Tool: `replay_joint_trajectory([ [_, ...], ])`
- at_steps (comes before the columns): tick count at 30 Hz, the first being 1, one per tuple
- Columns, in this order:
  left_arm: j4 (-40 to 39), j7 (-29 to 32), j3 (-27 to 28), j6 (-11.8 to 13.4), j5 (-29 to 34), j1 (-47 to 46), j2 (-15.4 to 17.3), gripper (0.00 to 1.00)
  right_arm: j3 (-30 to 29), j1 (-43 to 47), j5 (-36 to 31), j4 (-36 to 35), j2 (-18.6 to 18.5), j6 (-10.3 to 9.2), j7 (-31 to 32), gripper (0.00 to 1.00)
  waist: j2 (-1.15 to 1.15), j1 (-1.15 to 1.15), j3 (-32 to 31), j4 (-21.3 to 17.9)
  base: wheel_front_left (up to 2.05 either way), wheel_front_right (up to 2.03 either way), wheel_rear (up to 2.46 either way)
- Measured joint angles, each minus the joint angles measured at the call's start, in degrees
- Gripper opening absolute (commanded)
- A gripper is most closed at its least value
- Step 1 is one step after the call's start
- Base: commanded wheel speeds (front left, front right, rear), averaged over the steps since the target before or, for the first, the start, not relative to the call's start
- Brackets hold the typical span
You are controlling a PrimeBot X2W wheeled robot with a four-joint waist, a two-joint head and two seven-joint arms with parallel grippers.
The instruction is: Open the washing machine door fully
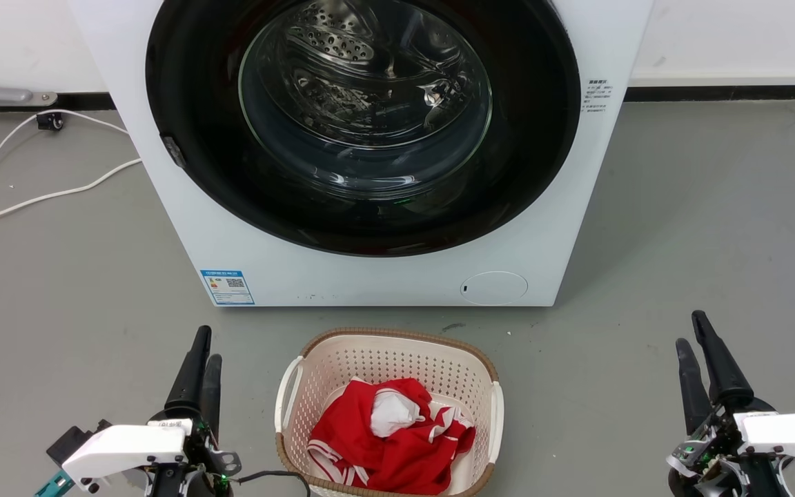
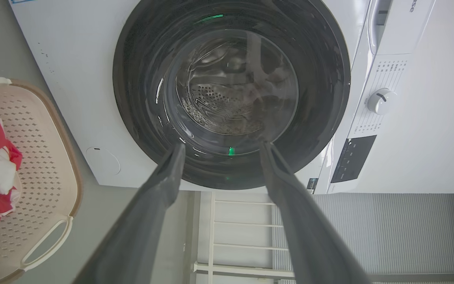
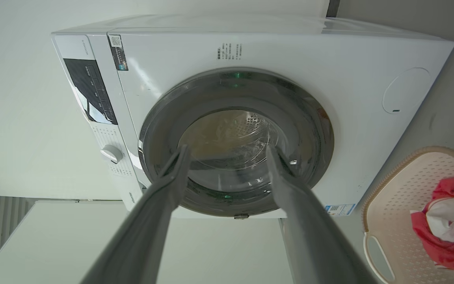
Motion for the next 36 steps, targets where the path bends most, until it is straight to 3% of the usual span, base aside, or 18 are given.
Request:
replay_joint_trajectory([
  [12, -4.7, -2.8, 0.5, 0.0, 9.5, -0.5, 0.0, 1.0, 0.2, 0.0, -13.0, -4.2, 0.0, 0.0, -2.5, 1.0, 0.0, 0.0, 0.0, 0.1, 0.0, 0.0, 0.0],
  [18, -7.4, -4.4, 0.1, 0.0, 18.5, -0.5, 0.0, 1.0, 1.5, 0.0, -25.6, -7.5, 0.0, 0.0, -4.1, 1.0, 0.0, 0.0, -0.1, 0.0, 0.0, 0.0, 0.0],
  [36, -10.0, -7.5, -2.1, 0.0, 40.0, -0.5, 0.1, 1.0, 3.0, 1.4, -49.1, -9.3, 0.0, 0.01, -7.4, 1.0, 0.0, 0.0, -0.4, -0.2, 0.0, 0.0, 0.0],
])
